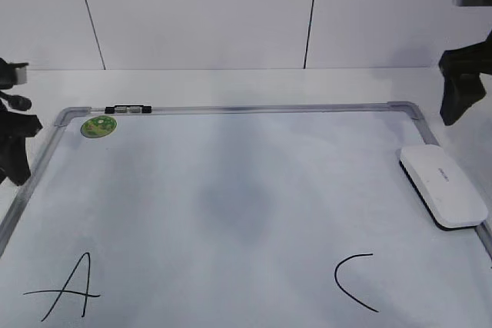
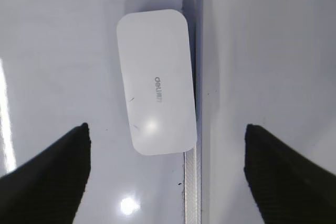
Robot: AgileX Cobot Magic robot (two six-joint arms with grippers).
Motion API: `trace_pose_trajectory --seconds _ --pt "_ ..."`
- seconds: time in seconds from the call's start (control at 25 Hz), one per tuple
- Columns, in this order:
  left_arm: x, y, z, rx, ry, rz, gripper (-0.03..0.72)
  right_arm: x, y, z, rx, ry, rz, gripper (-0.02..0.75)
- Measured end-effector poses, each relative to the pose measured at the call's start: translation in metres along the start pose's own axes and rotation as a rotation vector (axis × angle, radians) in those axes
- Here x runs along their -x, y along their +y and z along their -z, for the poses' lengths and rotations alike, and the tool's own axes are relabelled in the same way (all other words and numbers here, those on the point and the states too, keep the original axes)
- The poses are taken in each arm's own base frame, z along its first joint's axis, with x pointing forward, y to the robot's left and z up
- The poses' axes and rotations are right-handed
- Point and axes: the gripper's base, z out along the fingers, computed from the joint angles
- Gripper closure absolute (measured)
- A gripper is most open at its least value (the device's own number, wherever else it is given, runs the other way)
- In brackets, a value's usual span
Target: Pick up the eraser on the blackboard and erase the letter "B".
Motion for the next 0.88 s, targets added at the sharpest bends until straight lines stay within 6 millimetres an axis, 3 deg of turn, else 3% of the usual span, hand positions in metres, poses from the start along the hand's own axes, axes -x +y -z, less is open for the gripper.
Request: trace_pose_trajectory --seconds 0.2,0.44,0.56,0.88 --pt "0.012 -0.003 0.025 0.0 -0.045 -0.014 0.403 -0.01 0.0 0.027 0.026 -0.072 0.001 0.031" --pt "0.007 -0.006 0.043 0.005 -0.086 -0.012 0.406 -0.032 -0.001 0.055 0.061 -0.14 -0.006 0.031" --pt "-0.004 -0.01 0.064 0.011 -0.136 -0.02 0.409 -0.057 -0.003 0.063 0.063 -0.156 -0.007 0.031" --pt "-0.058 -0.02 0.108 0.04 -0.239 -0.041 0.412 -0.123 -0.01 0.085 0.068 -0.227 -0.008 0.031"
